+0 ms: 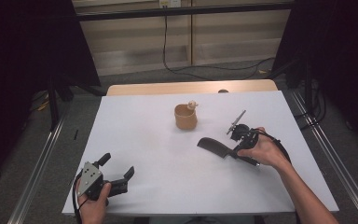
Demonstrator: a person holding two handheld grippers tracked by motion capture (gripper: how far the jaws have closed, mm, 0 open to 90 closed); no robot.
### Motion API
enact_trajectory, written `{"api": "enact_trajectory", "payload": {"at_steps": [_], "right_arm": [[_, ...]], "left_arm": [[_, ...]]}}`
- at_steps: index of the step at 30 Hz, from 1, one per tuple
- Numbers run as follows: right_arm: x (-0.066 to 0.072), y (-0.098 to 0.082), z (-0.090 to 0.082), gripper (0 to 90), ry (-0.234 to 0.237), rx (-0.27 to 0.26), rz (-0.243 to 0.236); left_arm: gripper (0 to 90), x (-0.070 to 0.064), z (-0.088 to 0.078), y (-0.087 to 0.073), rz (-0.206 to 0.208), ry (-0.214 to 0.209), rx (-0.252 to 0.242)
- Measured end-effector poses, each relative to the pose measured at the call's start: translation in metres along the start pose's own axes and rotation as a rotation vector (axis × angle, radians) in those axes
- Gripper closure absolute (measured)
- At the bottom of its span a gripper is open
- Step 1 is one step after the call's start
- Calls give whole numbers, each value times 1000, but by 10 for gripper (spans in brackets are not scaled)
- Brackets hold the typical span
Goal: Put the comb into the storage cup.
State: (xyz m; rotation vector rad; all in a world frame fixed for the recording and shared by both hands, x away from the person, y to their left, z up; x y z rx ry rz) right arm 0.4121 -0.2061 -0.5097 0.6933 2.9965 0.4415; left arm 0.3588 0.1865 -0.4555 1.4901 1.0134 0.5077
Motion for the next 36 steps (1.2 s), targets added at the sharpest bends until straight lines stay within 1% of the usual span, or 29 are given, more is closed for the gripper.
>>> {"api": "enact_trajectory", "payload": {"at_steps": [2, 7, 9, 12, 14, 15, 16, 18, 19, 20, 21, 23, 24, 26, 28, 29, 31, 33, 34, 36], "right_arm": [[0, 0, 0, 733, 2, -9, -4], [0, 0, -1, 734, 9, -12, 13], [-1, 0, -3, 734, -8, -31, 6], [0, 1, -6, 734, -8, -48, 9], [-1, -1, -9, 734, -21, -49, 27], [-2, -2, -10, 734, -20, -56, 35], [-2, -3, -12, 734, -18, -78, 42], [-2, -3, -12, 734, -22, -86, 41], [-2, -4, -13, 734, -27, -100, 52], [-2, -4, -14, 734, -28, -116, 53], [-4, -4, -17, 734, -39, -151, 61], [-4, -4, -18, 734, -42, -161, 66], [-5, -5, -21, 734, -55, -173, 72], [-5, -5, -23, 734, -54, -184, 73], [-5, -4, -26, 734, -62, -217, 78], [-5, -4, -26, 734, -62, -217, 78], [-2, -6, -24, 734, -61, -230, 86], [-2, -7, -26, 734, -63, -253, 97], [-2, -7, -26, 734, -63, -253, 97], [-3, -6, -32, 734, -75, -294, 105]], "left_arm": [[20, 0, 0, 0, 1, -2, -1], [20, 0, 0, 1, -1, -1, -3], [20, 1, -1, 1, -4, 0, -3], [20, 1, -1, 1, -1, 0, -3], [19, 1, 0, 1, 0, 2, -2], [20, 1, 0, 1, 0, 1, -3], [19, 1, 0, 0, -1, 1, 0], [19, 1, 0, 0, -4, 3, 0], [19, 2, -1, 0, -4, 4, 2], [19, 2, -1, 0, -5, 3, 3], [19, 1, 0, 0, -4, 2, 0], [20, 1, 0, 0, 0, 2, 1], [20, 1, 0, 1, -1, 2, -1], [20, 1, 0, 1, -1, 1, -1], [19, 1, 0, 1, -5, -1, -3], [19, 1, -1, 1, -4, -2, -2], [19, 1, -2, 1, -5, -2, -5], [20, 1, -2, 2, -8, -4, -11], [20, 1, -2, 2, -9, -4, -11], [19, 0, -2, 2, -10, -5, -12]]}}
Point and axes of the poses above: each handheld gripper's, and its own axes: z roughly forward along the jaws, y roughly out of its top, x roughly to its left, the point moved 9 cm from there along z, roughly forward along the jaws, and after that the axes turned 13 degrees about -z, right-handed, at the moved point
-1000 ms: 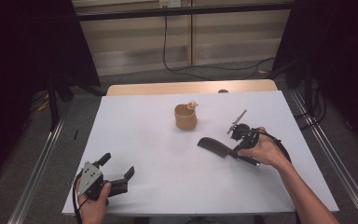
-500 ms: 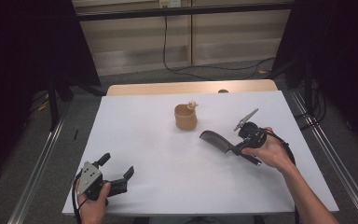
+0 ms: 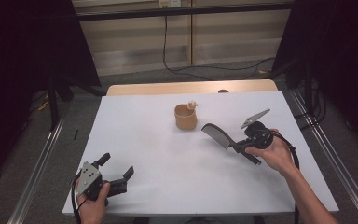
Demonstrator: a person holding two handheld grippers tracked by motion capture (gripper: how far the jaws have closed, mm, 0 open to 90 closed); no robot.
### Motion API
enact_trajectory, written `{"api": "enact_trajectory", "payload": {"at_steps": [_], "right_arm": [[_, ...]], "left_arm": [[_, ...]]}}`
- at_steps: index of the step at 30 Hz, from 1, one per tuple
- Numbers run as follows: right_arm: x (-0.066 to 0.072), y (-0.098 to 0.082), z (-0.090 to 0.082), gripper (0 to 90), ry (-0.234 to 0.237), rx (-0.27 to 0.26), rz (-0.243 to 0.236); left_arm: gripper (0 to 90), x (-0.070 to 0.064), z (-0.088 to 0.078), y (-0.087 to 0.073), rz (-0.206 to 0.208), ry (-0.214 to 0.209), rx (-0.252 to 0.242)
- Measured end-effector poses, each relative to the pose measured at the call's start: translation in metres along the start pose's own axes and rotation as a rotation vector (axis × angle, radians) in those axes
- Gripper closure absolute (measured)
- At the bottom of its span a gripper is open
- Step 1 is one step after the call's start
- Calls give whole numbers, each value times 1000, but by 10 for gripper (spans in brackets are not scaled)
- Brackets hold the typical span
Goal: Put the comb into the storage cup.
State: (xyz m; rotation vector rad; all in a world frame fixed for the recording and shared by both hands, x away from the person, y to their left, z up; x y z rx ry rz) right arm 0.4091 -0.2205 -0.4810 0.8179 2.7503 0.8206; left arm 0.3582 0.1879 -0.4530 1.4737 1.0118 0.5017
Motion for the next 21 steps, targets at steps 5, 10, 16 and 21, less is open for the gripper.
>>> {"api": "enact_trajectory", "payload": {"at_steps": [5, 10, 16, 21], "right_arm": [[-2, -1, -2, 734, 0, -47, 33], [-7, -3, -5, 734, -29, -96, 76], [-15, 2, -14, 734, -89, -187, 102], [-15, 5, -19, 734, -98, -246, 109]], "left_arm": [[20, 0, 1, -1, 5, 0, 9], [19, 0, 1, -1, 2, -5, 12], [20, 0, 1, -1, 4, -4, 9], [20, -1, 1, 0, 3, -7, 6]]}}
Point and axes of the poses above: each handheld gripper's, and its own axes: z roughly forward along the jaws, y roughly out of its top, x roughly to its left, the point moved 9 cm from there along z, roughly forward along the jaws, and after that the axes turned 13 degrees about -z, right-handed, at the moved point
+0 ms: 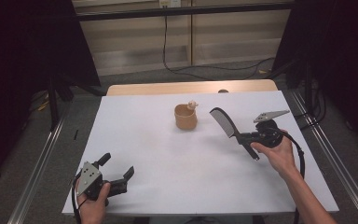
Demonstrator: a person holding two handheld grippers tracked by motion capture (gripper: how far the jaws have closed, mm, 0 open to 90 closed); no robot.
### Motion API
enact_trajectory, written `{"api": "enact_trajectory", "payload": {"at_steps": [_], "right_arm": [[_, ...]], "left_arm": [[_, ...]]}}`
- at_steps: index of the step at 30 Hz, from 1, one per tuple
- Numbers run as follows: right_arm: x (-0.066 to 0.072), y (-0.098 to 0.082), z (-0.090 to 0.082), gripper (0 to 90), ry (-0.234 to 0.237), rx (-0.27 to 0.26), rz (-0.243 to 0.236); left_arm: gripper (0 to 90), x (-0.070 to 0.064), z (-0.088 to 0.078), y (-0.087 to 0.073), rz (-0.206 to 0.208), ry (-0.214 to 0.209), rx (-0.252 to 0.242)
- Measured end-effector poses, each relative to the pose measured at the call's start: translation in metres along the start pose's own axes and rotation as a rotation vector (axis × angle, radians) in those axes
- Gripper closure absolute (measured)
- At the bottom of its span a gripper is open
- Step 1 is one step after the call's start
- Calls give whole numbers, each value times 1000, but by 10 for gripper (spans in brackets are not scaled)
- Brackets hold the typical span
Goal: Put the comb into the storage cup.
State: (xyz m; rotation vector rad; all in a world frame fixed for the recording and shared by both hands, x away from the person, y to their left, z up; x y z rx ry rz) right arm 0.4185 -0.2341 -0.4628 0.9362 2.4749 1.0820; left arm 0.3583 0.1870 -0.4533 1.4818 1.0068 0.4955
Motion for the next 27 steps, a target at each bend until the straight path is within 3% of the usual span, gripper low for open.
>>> {"api": "enact_trajectory", "payload": {"at_steps": [5, 10, 12, 15, 21, 27], "right_arm": [[1, 6, -3, 734, 0, -59, -8], [2, 10, -3, 734, -17, -85, -28], [3, 15, -6, 734, -36, -138, -40], [3, 18, -7, 734, -44, -161, -46], [7, 28, -11, 734, -37, -247, -61], [8, 32, -12, 734, -39, -288, -57]], "left_arm": [[20, 0, 0, 0, -3, -1, -3], [20, 1, -1, 0, -8, 1, -2], [19, 1, -1, 1, -8, 2, -4], [19, 1, -1, 0, -6, 3, -3], [20, 1, -1, 0, -8, 1, -2], [20, 0, 0, 0, -2, -1, -1]]}}
Point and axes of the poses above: each handheld gripper's, and its own axes: z roughly forward along the jaws, y roughly out of its top, x roughly to its left, the point moved 9 cm from there along z, roughly forward along the jaws, and after that the axes turned 13 degrees about -z, right-handed, at the moved point
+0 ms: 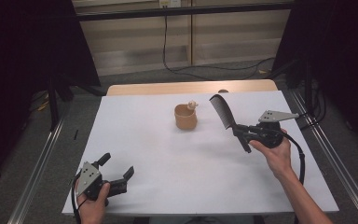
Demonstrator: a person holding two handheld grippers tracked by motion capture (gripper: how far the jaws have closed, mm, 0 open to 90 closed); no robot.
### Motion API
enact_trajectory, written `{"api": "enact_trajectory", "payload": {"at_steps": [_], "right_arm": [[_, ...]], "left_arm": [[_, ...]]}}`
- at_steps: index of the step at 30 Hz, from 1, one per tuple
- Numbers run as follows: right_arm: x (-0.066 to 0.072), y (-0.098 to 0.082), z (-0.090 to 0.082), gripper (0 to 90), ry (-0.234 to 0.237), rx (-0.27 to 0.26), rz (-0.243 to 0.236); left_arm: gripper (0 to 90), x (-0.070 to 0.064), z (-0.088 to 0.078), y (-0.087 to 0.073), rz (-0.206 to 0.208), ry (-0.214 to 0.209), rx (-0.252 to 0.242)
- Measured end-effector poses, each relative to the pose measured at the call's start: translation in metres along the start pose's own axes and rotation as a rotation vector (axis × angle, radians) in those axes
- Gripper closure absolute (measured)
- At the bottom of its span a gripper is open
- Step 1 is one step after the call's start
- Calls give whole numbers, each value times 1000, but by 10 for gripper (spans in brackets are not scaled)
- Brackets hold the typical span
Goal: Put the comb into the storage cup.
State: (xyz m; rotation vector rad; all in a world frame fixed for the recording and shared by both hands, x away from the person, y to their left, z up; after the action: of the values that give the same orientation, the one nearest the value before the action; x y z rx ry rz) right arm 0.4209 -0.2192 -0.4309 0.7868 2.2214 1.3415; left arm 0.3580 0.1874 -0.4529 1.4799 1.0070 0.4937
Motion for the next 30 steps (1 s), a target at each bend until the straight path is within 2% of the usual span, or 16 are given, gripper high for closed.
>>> {"api": "enact_trajectory", "payload": {"at_steps": [1, 7, 8, 10, 11, 13, 15, 19, 23, 30], "right_arm": [[0, 3, 0, 734, 1, -23, 8], [2, 9, 0, 734, -2, -60, 6], [2, 13, 0, 734, -1, -91, 13], [1, 14, 0, 734, -10, -96, 12], [0, 15, 0, 734, -30, -93, 2], [-3, 19, -1, 734, -59, -115, -8], [-5, 20, -1, 734, -69, -129, -9], [-6, 26, -1, 734, -77, -155, -18], [-5, 31, 0, 734, -74, -155, -21], [-6, 55, 4, 733, -69, -206, -38]], "left_arm": [[20, 0, 0, 0, 2, 0, 1], [20, 1, 0, 0, -5, 2, -2], [20, 0, 0, 0, -3, -1, 0], [19, 0, 0, 0, -1, -1, 0], [20, 0, 0, 0, -3, 1, -2], [19, 1, 0, 0, -4, 2, -1], [20, 1, 0, 0, -5, 2, -1], [20, 1, 1, 0, 1, 0, 3], [19, 2, 1, 2, -4, 4, -6], [20, 2, 3, 2, -3, -3, -3]]}}
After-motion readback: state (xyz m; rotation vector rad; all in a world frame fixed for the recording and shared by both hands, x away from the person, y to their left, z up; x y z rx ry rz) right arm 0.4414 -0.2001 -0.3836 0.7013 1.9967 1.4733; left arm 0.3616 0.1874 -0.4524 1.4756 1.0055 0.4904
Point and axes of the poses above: each handheld gripper's, and its own axes: z roughly forward along the jaws, y roughly out of its top, x roughly to its left, the point moved 9 cm from there along z, roughly forward along the jaws, and after that the axes turned 13 degrees about -z, right-handed, at the moved point
